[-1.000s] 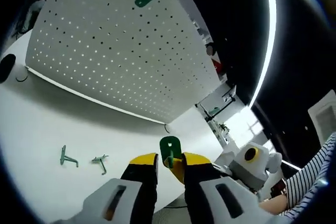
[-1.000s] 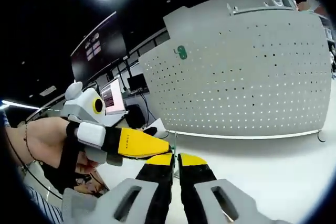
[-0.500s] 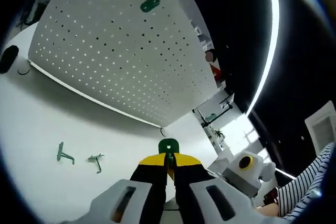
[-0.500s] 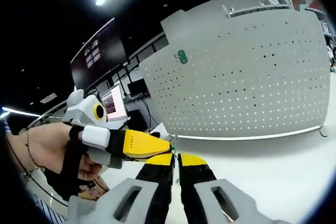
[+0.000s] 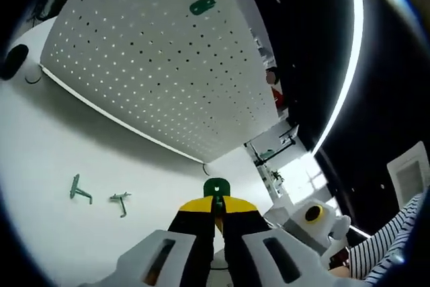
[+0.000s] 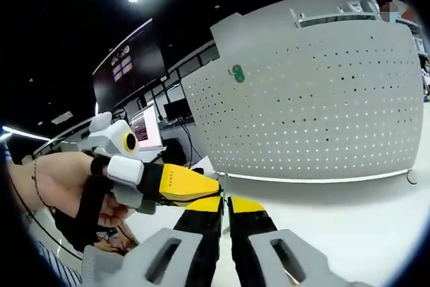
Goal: Insert the hook assembly into the mounting plate slot until the hook locks in place.
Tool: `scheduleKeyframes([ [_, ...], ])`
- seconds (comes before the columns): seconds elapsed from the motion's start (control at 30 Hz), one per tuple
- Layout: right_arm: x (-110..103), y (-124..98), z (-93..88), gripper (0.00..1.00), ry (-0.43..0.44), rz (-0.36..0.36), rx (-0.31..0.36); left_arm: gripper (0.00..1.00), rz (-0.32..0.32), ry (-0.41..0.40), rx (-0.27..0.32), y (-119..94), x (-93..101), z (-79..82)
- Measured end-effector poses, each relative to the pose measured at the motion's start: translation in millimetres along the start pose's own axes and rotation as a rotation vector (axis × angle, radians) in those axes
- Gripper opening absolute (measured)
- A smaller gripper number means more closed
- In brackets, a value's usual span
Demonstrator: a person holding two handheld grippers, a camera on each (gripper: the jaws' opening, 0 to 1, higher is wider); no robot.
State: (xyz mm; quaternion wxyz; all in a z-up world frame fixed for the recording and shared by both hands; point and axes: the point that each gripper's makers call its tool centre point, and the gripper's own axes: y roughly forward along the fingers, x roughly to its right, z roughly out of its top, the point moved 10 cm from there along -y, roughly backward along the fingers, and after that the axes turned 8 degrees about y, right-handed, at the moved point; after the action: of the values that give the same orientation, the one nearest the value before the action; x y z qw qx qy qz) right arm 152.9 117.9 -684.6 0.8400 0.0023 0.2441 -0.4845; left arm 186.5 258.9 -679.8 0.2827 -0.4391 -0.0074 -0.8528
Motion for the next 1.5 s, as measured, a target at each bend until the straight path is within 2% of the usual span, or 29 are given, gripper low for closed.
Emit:
scheduleKeyframes([
  [0.13,0.6,0.0,1.8,0.02,-0.005,-0.001,-0.009,0.02,0.003,0.022,-0.001,0.1,0.7,2.2],
  [0.2,4.2,0.0,4.9,0.07,0.011,0.012,-0.016,0.02,-0.014,-0.035,0.044,0.5,2.1,7.1],
  [0.23,6.4,-0.4,7.6,0.10,0.023,0.014,-0.010,0.02,-0.015,-0.039,0.044,-0.2,1.3,8.2],
  [0.43,13.1,-4.1,18.8,0.20,0.024,0.017,-0.016,0.01,0.075,0.109,0.060,-5.6,-1.2,22.8],
  [0.57,17.2,-8.0,22.7,0.22,-0.023,0.001,-0.025,0.01,0.150,0.227,0.054,-10.6,-3.7,31.8],
  [0.6,18.3,-8.5,21.6,0.23,-0.028,-0.001,-0.035,0.01,0.173,0.309,0.055,-12.1,-3.8,35.5],
  [0.63,20.3,-8.9,19.5,0.25,-0.028,-0.006,-0.038,0.01,0.182,0.338,0.084,-12.9,-2.8,38.5],
  [0.7,25.2,-10.5,11.5,0.28,-0.036,-0.040,-0.069,0.01,0.189,0.332,0.095,-15.4,-0.6,41.3],
  [0.8,27.3,-14.4,2.9,0.30,-0.065,-0.062,-0.088,0.01,0.263,0.437,0.086,-20.2,-4.5,48.8],
  [0.87,28.3,-17.4,-2.6,0.31,-0.087,-0.073,-0.110,0.01,0.292,0.474,0.093,-23.5,-5.7,52.3],
  [0.97,31.9,-22.0,-8.5,0.36,-0.117,-0.100,-0.126,0.01,0.329,0.501,0.105,-27.2,-9.3,55.8],
  [1.07,37.2,-26.8,-11.2,0.45,-0.071,-0.132,-0.109,0.02,0.358,0.538,0.110,-29.6,-12.8,58.9],
  [1.2,40.8,-31.5,-13.8,0.46,-0.124,-0.176,-0.119,0.02,0.392,0.554,0.146,-33.4,-15.9,64.1],
  [1.27,43.1,-33.2,-14.6,0.51,-0.139,-0.194,-0.125,0.02,0.421,0.583,0.168,-35.4,-17.4,68.7],
  [1.37,46.4,-36.9,-15.1,0.58,-0.146,-0.213,-0.121,0.02,0.438,0.559,0.235,-38.4,-16.0,78.6],
  [1.5,48.8,-40.4,-15.5,0.62,-0.161,-0.228,-0.123,0.02,0.495,0.644,0.262,-39.5,-13.8,91.2],
])
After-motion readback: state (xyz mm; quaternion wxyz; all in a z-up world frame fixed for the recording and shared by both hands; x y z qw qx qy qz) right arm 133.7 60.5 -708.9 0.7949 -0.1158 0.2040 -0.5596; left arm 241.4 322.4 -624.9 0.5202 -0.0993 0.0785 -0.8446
